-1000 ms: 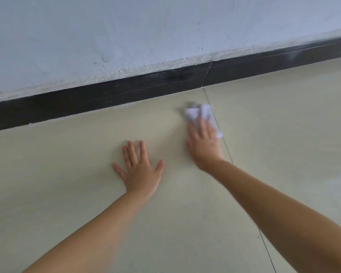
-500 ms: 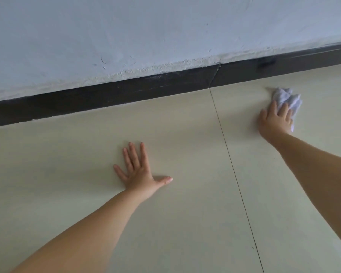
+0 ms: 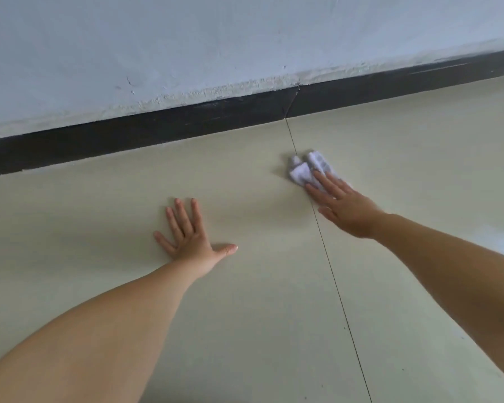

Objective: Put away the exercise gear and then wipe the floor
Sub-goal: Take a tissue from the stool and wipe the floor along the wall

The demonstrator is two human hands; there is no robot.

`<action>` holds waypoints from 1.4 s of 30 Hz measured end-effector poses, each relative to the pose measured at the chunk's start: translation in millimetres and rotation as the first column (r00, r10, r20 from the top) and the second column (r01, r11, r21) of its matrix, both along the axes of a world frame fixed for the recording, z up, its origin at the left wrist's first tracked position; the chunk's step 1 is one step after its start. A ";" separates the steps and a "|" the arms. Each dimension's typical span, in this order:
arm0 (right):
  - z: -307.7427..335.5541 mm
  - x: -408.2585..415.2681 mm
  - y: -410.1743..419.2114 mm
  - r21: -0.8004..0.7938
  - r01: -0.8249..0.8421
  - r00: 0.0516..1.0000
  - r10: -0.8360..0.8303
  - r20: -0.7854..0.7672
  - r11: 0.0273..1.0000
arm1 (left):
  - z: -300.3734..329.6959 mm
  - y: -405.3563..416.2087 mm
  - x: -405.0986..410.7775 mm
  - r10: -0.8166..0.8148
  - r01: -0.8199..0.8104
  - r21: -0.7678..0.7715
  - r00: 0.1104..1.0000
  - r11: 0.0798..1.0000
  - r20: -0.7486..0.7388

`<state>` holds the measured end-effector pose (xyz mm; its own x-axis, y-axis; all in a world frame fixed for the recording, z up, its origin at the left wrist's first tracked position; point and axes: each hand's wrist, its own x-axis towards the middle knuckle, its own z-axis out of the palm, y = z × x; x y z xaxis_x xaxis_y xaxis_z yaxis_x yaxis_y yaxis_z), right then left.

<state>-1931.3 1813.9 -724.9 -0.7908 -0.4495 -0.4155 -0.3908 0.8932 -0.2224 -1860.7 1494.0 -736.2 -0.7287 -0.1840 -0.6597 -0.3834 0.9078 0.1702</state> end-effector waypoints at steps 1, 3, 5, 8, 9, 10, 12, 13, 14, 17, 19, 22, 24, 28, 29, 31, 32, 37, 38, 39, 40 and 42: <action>-0.9 -2.0 23.0 0.030 0.225 0.974 -0.225 -0.007 0.974 | -1.1 0.2 -0.2 0.001 -0.001 0.010 1.000 1.000 0.010; -3.9 2.1 45.5 0.093 0.639 0.767 -0.641 -0.016 0.763 | -2.3 -0.3 0.2 -0.007 0.007 0.007 1.000 1.000 0.012; 0.1 19.6 20.5 0.151 0.792 0.598 -0.801 -0.002 0.591 | 1.1 0.2 0.3 -0.019 0.019 0.008 1.000 1.000 0.018; 9.0 62.1 -69.7 0.124 0.718 0.680 -0.728 0.091 0.685 | 4.4 -0.9 -1.3 -0.020 0.020 0.041 1.000 0.999 0.010; 12.3 80.3 -103.1 0.102 0.658 0.735 -0.666 0.131 0.746 | 6.2 -0.7 -1.7 -0.019 0.018 0.049 1.000 0.999 0.011; 12.1 99.1 -129.2 0.075 0.576 0.798 -0.579 0.166 0.814 | 7.9 -0.6 -1.1 -0.018 0.017 0.054 1.000 0.998 0.006; 11.0 130.2 -158.2 0.040 0.410 0.892 -0.410 0.190 0.911 | 7.8 -0.5 0.7 -0.022 0.023 0.050 1.000 0.998 -0.017; 8.4 137.0 -155.4 0.030 0.340 0.922 -0.339 0.187 0.940 | 7.5 -0.4 0.7 -0.022 0.023 0.048 1.000 0.999 -0.020; 6.6 136.8 -144.2 0.003 0.277 0.943 -0.273 0.190 0.961 | 7.3 -0.4 -0.2 -0.018 0.018 0.047 1.000 0.999 -0.017; 2.2 118.5 -75.5 -0.046 -0.081 0.986 0.087 0.144 0.996 | 4.1 1.1 -1.0 -0.010 0.010 0.030 1.000 1.000 -0.008; -4.1 95.5 -10.2 -0.007 -0.222 0.971 0.221 0.094 0.975 | 1.2 1.4 0.3 -0.005 0.005 0.004 1.000 1.000 -0.015; -1.0 51.2 82.3 0.117 -0.127 0.991 0.121 0.060 0.985 | -1.5 2.0 1.7 -0.011 0.010 -0.030 0.999 1.000 -0.039; -3.3 20.2 121.4 0.134 0.060 0.998 -0.063 0.017 0.989 | -3.3 0.7 1.3 0.000 -0.001 -0.023 0.999 1.000 -0.032; -12.1 -19.2 107.9 0.061 0.595 0.802 -0.585 -0.122 0.802 | -3.5 0.6 2.7 0.000 -0.002 -0.039 0.998 0.999 -0.063; -14.6 -19.3 92.8 0.040 0.654 0.753 -0.643 -0.141 0.756 | -2.8 0.8 3.0 0.007 -0.010 -0.038 0.997 0.999 -0.072; -17.8 -6.8 60.2 -0.007 0.610 0.782 -0.604 -0.153 0.792 | 3.2 2.9 5.8 0.024 -0.027 -0.040 0.996 0.999 -0.091; -17.3 7.3 44.0 -0.026 0.530 0.838 -0.529 -0.132 0.847 | 7.5 6.2 8.1 0.022 -0.028 -0.050 0.994 0.998 -0.111; -25.0 128.8 -37.0 -0.033 -0.044 0.982 0.037 -0.187 0.998 | 15.9 52.1 25.5 -0.050 -0.001 -0.142 0.931 0.990 -0.360; -26.8 151.3 -48.5 -0.034 -0.174 0.968 0.165 -0.187 0.984 | 14.9 64.0 28.2 -0.037 -0.021 -0.139 0.917 0.990 -0.397; -28.4 167.9 -54.7 -0.039 -0.298 0.941 0.287 -0.179 0.954 | 14.0 75.6 29.9 -0.004 -0.051 -0.120 0.909 0.991 -0.416; -30.2 178.8 -52.4 -0.048 -0.403 0.906 0.391 -0.161 0.914 | 13.6 87.5 31.8 0.039 -0.084 -0.092 0.909 0.992 -0.416; -32.5 177.6 -35.7 -0.087 -0.534 0.842 0.519 -0.149 0.841 | 11.3 102.0 36.6 0.121 -0.146 -0.038 0.916 0.989 -0.382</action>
<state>-1753.7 1778.2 -757.4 -0.4592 -0.8517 -0.2523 -0.8237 0.5147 -0.2382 -1824.1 1596.0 -724.9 -0.8870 -0.3293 -0.3237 -0.4200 0.8666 0.2695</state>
